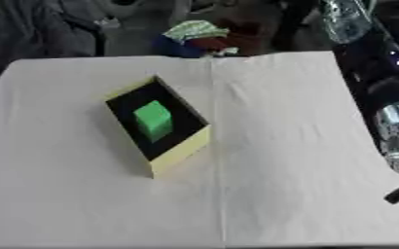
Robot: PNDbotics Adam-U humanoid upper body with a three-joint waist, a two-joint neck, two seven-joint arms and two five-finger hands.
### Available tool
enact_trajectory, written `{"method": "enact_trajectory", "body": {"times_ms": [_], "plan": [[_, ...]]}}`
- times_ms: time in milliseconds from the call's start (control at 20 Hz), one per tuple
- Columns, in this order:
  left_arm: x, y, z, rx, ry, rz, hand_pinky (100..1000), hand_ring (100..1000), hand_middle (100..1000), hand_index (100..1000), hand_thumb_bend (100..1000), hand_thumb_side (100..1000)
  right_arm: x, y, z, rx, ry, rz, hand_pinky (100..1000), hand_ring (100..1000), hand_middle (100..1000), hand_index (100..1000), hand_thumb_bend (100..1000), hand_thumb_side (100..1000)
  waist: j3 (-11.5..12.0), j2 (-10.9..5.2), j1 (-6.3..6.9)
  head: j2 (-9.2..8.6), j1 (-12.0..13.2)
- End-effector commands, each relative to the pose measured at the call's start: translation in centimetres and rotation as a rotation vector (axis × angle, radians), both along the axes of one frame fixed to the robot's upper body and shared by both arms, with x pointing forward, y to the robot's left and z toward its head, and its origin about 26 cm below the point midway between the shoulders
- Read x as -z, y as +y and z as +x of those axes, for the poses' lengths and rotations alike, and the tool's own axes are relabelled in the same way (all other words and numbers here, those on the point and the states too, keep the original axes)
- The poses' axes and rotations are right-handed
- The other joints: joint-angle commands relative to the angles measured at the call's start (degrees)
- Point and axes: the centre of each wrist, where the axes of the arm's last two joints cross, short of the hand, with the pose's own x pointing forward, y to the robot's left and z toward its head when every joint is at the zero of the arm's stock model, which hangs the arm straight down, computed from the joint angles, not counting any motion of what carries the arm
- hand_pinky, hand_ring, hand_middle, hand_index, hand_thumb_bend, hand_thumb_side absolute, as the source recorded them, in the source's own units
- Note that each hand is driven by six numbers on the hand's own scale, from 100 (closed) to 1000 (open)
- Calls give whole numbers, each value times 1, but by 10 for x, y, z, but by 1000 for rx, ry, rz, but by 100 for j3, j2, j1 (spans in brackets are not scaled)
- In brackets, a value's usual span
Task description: Pick up objects on the table and place them in the box.
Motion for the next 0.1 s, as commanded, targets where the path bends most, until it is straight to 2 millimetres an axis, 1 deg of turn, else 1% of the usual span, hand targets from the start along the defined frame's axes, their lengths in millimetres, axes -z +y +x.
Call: {"method": "enact_trajectory", "body": {"times_ms": [50, 100], "plan": [[-6, 4, -1, -14, -21, 8, 647, 653, 732, 807, 670, 573, -13, -22, -7, 88, -51, 75, 755, 1000, 972, 906, 101, 607, -4, -84, -2, -51, 32], [-6, 4, -1, -15, -21, 7, 647, 653, 732, 807, 668, 573, -9, -26, -8, 106, -53, 97, 755, 1000, 972, 906, 100, 609, -3, -84, -4, -53, 38]]}}
